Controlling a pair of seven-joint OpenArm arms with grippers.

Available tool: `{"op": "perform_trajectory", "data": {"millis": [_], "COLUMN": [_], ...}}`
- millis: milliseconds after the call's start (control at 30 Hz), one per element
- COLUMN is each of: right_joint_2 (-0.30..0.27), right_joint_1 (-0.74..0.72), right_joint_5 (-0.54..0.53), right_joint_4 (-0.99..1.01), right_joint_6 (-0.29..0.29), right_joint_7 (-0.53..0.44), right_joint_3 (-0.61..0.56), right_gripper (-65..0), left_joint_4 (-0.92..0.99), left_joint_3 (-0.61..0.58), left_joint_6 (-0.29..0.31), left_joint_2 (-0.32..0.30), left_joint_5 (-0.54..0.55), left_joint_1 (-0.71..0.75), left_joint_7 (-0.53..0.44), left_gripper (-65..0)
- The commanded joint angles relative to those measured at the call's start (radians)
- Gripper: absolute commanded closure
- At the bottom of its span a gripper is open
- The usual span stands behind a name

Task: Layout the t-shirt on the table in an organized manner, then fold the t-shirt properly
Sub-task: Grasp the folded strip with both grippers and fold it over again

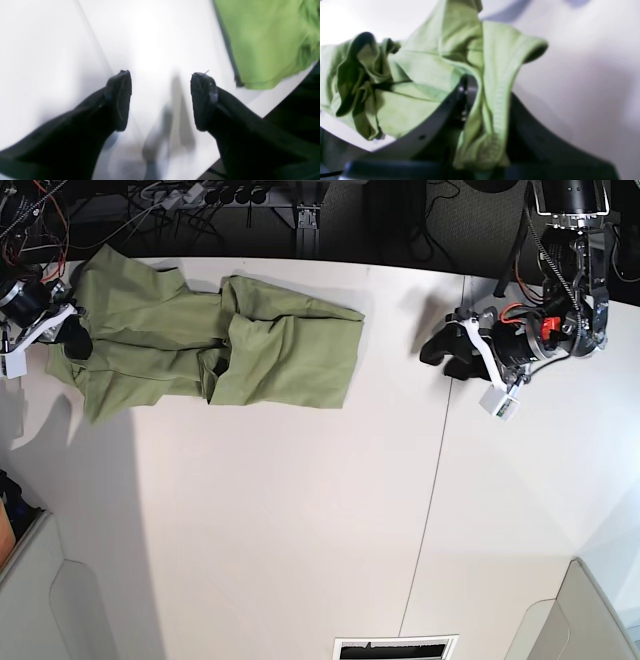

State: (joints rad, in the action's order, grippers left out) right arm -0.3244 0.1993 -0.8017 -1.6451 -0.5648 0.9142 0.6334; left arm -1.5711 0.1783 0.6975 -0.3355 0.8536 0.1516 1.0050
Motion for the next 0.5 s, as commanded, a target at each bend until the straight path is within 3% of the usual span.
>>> {"op": "perform_trajectory", "data": {"millis": [0,133,300,467], "right_joint_2": [-0.01,0.024,0.143,0.251], "right_joint_1": [-0.01,-0.014,-0.041,-0.043], "right_joint_5": [-0.034,-0.063,-0.066,-0.042], "right_joint_4": [-0.04,-0.117,-0.235,-0.294], "right_joint_6": [-0.01,-0.012,-0.012,-0.016], "right_joint_7": [-0.017,-0.02,-0.016,-0.017], "right_joint_3": [0.005,-0.004,-0.06,-0.212], "right_gripper": [0.0,0.0,0.0,0.0], "left_joint_4": [0.013,0.055,0.055,0.055], "left_joint_3": [-0.019,-0.112,-0.208,-0.23], "left_joint_6": [0.001,0.001,0.001,0.001], "left_joint_2": [-0.002,0.041,0.109,0.154], "left_joint_5": [0.003,-0.006,-0.042,-0.051], "left_joint_1": [-0.013,-0.013,-0.013,-0.014], "left_joint_7": [-0.016,-0.044,-0.06,-0.06], "left_gripper": [-39.2,-39.2,-39.2,-39.2]}}
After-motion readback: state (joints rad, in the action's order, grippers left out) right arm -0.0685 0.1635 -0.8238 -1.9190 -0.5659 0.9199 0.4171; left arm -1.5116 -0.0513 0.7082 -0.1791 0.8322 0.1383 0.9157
